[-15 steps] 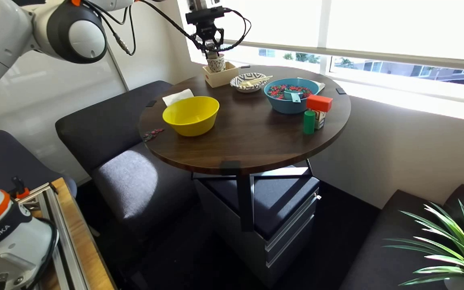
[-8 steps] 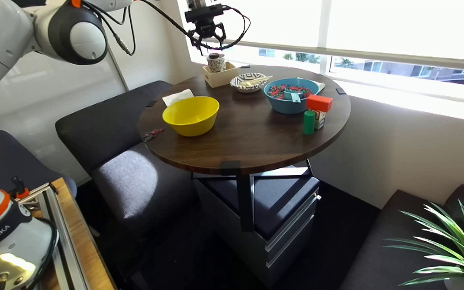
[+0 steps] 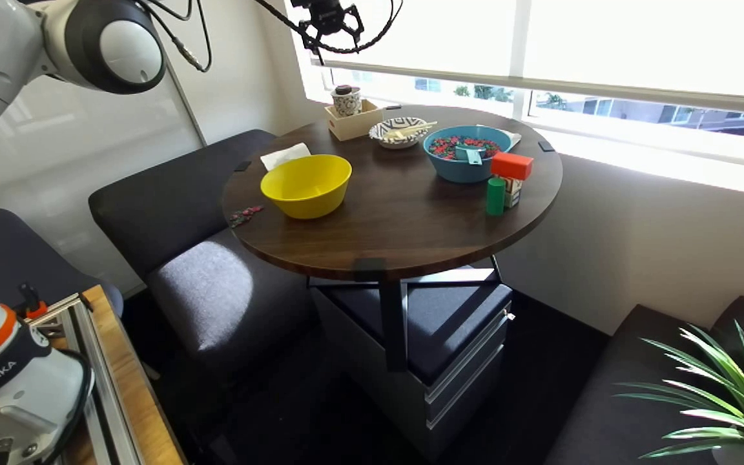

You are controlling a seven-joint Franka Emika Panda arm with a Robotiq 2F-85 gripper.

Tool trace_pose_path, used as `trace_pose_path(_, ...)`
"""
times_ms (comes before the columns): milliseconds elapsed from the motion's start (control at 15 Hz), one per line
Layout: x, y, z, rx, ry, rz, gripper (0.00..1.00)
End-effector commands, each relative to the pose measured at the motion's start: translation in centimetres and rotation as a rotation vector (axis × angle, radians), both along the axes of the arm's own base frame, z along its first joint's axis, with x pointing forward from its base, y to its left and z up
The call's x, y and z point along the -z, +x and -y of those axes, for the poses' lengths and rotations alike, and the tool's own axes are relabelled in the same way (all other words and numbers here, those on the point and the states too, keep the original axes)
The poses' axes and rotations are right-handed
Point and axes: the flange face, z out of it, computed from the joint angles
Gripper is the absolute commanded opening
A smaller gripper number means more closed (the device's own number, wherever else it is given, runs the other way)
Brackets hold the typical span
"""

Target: Pick up the spice bottle with a brown lid and put it in the paper cup

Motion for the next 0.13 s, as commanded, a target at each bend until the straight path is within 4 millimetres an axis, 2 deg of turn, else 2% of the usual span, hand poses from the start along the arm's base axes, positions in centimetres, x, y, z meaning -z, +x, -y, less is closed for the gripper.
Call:
trace_pose_path(0,-0.57,-0.10,0.43,0.013,-0.004,0.002,1.00)
trace_pose_path(67,-0.97,-0.13,0.68,0.020,-0.006,0.007,1.00)
